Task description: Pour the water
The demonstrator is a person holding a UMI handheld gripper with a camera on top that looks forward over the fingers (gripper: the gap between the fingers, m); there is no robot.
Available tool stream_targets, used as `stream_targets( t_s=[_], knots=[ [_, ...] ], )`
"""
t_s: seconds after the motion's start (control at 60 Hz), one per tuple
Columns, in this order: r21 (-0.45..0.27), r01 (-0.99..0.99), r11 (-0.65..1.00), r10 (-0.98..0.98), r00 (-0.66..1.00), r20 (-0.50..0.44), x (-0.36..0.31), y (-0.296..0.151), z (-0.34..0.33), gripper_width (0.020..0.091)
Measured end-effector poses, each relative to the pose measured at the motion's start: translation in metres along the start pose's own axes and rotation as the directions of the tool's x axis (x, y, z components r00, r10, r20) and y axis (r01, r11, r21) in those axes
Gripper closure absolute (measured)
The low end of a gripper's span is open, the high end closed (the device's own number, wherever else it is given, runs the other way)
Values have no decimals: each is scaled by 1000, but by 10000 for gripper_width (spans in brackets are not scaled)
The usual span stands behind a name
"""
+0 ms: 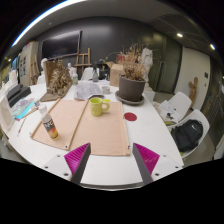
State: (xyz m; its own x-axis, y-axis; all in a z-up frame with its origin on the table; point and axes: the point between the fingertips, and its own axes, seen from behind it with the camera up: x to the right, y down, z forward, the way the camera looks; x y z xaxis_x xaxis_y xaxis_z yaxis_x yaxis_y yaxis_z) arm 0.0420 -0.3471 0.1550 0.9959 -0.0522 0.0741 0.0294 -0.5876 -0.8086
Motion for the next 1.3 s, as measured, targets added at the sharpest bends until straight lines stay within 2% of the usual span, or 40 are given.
stream_targets(
  t_s=[0.183, 0.367, 0.583, 0.8, 0.833, 0.917, 1.017, 1.15, 1.25, 1.3],
  knots=[
    [0, 20, 1000, -20, 990, 136, -79, 7, 5, 247],
    [29, 31, 999, -37, 969, 243, -191, 13, 32, 241],
    [108, 6, 994, -31, 973, 229, -272, -8, 96, 246],
    [139, -58, 989, 29, 979, 203, -305, -7, 169, 271],
    [141, -64, 988, 35, 979, 201, -308, -5, 177, 303],
    [144, -63, 988, 35, 980, 195, -312, 0, 193, 442],
    [163, -61, 985, 32, 983, 178, -313, -2, 199, 654],
    [168, -60, 984, 32, 986, 165, -311, -2, 200, 721],
    [158, -19, 987, -4, 989, 146, -310, -3, 199, 809],
    [155, -5, 988, -17, 990, 141, -311, -6, 198, 826]
  ],
)
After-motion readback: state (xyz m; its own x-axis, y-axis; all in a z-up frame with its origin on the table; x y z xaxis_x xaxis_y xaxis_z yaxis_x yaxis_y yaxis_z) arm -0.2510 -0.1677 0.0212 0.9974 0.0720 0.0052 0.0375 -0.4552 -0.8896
